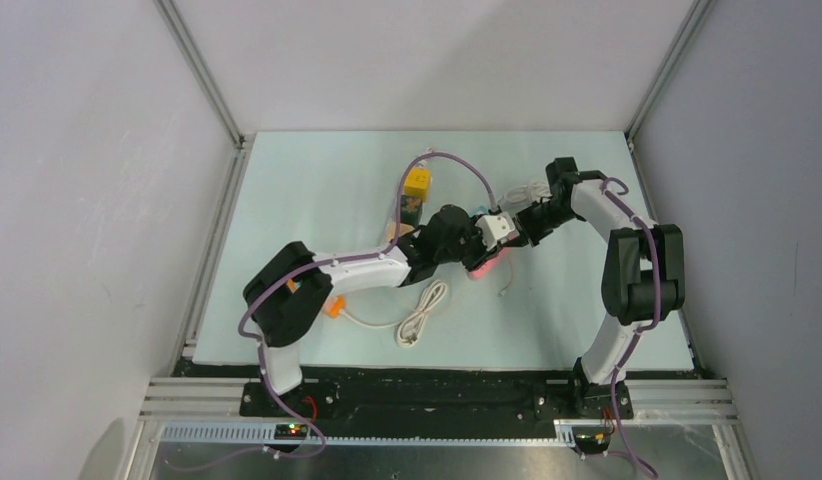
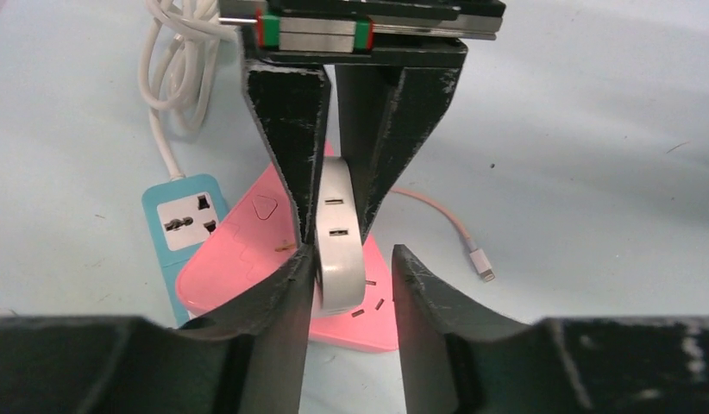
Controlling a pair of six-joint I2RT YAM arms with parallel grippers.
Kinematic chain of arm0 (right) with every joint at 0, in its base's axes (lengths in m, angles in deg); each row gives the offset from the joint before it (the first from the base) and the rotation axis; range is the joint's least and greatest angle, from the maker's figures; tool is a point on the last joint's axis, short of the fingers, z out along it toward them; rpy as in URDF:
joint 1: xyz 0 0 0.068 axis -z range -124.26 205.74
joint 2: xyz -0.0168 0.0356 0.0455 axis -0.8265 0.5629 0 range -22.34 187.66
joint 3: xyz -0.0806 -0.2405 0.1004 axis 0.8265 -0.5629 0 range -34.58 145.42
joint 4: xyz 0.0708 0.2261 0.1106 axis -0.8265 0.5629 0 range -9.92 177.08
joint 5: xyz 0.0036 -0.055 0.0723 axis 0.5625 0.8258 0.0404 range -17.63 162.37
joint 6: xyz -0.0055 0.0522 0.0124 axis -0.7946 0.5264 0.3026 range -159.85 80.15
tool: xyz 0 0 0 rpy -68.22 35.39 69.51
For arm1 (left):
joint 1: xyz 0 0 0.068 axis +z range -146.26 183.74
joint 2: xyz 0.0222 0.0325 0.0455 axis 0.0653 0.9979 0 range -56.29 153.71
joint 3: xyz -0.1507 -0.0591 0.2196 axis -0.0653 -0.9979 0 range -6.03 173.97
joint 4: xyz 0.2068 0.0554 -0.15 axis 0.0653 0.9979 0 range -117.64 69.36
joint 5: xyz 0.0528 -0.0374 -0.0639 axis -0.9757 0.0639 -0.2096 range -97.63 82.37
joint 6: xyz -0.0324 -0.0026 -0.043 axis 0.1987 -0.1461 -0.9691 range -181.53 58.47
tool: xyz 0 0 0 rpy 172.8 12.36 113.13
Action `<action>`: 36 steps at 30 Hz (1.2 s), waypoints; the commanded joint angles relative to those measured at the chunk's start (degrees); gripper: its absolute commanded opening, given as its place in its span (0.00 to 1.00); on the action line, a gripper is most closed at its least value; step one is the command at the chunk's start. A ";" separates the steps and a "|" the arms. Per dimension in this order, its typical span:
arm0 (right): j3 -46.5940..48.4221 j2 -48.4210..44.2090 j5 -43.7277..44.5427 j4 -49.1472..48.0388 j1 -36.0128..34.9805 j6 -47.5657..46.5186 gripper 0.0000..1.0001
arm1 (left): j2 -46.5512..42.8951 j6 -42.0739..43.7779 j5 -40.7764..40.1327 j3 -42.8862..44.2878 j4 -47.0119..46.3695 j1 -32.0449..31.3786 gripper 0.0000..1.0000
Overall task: Insert the plug
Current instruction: Adjust the plug.
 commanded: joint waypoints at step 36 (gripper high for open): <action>0.57 -3.86 -8.41 2.60 0.10 -0.78 0.00 | -0.33 3.97 -9.35 3.12 10.14 -0.71 0.63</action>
